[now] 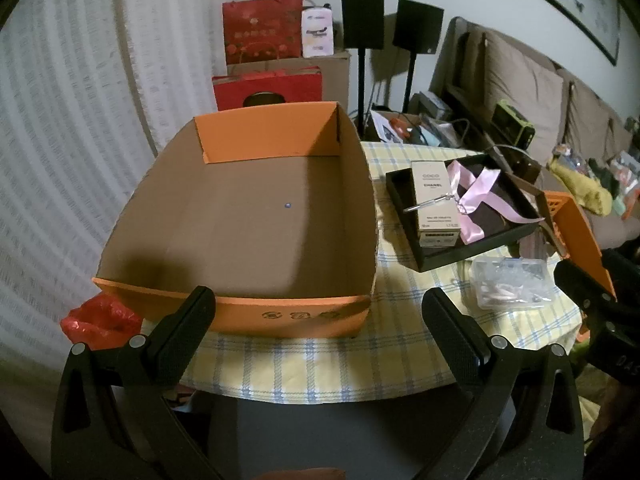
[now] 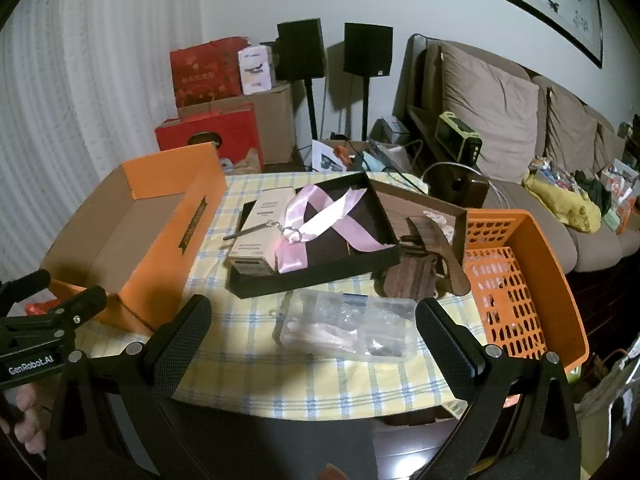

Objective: Organize objects
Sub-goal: 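Move both grippers toward the black tray with the pink ribbon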

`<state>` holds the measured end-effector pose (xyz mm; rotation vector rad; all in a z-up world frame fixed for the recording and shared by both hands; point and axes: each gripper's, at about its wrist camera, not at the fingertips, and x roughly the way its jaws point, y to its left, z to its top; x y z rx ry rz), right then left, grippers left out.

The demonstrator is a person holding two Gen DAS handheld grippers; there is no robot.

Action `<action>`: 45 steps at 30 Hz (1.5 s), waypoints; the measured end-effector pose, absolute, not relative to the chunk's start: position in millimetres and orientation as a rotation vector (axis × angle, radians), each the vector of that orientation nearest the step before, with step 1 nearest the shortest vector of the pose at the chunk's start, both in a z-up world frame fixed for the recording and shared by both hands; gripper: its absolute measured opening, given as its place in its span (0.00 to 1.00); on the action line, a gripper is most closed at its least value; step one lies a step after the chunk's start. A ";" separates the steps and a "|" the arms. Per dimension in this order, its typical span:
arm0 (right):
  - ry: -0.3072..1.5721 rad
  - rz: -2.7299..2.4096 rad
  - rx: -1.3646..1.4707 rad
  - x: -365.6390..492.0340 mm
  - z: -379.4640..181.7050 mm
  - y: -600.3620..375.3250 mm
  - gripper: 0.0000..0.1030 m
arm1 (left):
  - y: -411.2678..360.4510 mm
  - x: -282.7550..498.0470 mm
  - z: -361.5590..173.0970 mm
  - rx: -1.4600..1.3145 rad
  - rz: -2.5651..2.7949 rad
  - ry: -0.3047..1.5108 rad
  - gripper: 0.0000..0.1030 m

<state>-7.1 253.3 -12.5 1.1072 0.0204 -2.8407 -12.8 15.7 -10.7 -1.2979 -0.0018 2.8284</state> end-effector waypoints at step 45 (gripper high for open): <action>-0.097 -2.823 1.104 -11.6 -27.8 319.9 0.98 | 148.4 -139.8 -24.7 -1.323 2.357 0.389 0.62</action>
